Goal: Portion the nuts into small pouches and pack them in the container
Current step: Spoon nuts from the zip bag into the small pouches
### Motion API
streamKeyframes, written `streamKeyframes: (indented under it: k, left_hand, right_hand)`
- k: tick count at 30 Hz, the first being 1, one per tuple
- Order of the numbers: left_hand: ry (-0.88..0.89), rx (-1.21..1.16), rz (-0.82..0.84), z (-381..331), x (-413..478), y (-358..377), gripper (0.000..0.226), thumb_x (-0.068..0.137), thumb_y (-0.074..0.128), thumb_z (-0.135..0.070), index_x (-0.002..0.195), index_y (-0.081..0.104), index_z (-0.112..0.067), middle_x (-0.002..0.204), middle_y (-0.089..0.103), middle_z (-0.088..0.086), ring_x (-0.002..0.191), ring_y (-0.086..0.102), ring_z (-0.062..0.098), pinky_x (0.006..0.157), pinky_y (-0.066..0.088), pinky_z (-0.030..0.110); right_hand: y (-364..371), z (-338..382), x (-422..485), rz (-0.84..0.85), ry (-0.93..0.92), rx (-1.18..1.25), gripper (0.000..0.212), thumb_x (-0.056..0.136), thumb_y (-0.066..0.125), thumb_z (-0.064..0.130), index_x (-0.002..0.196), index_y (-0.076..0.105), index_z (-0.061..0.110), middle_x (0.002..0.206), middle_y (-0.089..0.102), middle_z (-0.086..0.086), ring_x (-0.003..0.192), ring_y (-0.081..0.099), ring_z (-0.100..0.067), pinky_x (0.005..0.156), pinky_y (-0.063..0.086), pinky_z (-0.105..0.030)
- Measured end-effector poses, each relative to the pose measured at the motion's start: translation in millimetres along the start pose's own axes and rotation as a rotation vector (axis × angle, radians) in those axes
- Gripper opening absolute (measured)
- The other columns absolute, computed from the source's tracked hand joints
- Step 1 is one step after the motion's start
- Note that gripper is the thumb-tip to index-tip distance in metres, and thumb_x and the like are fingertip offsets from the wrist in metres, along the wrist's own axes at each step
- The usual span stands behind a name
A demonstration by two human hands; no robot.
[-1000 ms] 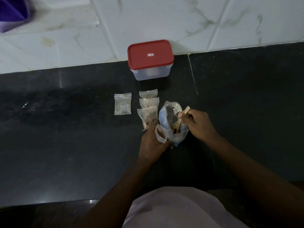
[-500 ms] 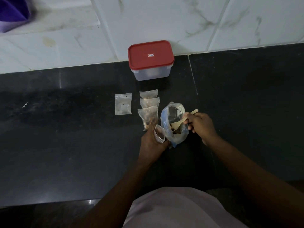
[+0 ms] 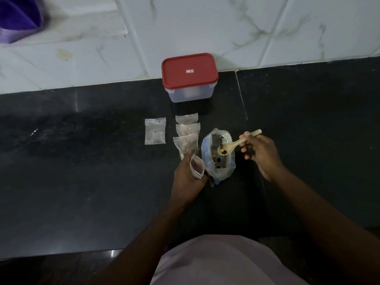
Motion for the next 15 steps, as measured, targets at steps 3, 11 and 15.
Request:
streamKeyframes:
  k: [3, 11, 15]
  left_hand:
    - [0.021, -0.009, -0.012, -5, 3, -3, 0.037, 0.084, 0.083, -0.018, 0.105, 0.058, -0.033, 0.104, 0.068, -0.008, 0.095, 0.064, -0.006, 0.077, 0.052, 0.009]
    - [0.093, 0.008, 0.007, -16, 10, -4, 0.04, 0.08, 0.083, -0.021, 0.11, 0.06, -0.031, 0.108, 0.069, -0.01, 0.1, 0.066, 0.001, 0.082, 0.057, 0.02]
    - [0.138, -0.015, 0.009, -20, 11, -5, 0.031, 0.082, 0.081, -0.016, 0.102, 0.061, -0.026, 0.097, 0.069, -0.009, 0.09, 0.067, 0.003, 0.075, 0.053, 0.017]
  right_hand:
    - [2, 12, -5, 0.014, -0.03, 0.043, 0.022, 0.103, 0.057, 0.03, 0.099, 0.073, 0.015, 0.085, 0.07, -0.003, 0.072, 0.059, -0.011, 0.063, 0.045, -0.029]
    - [30, 41, -41, 0.167, -0.275, -0.057, 0.019, 0.101, 0.061, 0.024, 0.101, 0.075, 0.012, 0.083, 0.072, -0.007, 0.072, 0.059, -0.014, 0.06, 0.046, -0.029]
    - [37, 37, -53, 0.25, -0.47, -0.402, 0.017, 0.095, 0.071, 0.028, 0.106, 0.076, 0.018, 0.091, 0.076, 0.003, 0.083, 0.071, -0.007, 0.071, 0.056, -0.025]
Point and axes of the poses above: each hand's wrist, its own x-axis towards the middle knuckle, its own y-axis out of the palm, z = x × y, the point moved 2 cm from there along x, towards the middle knuckle
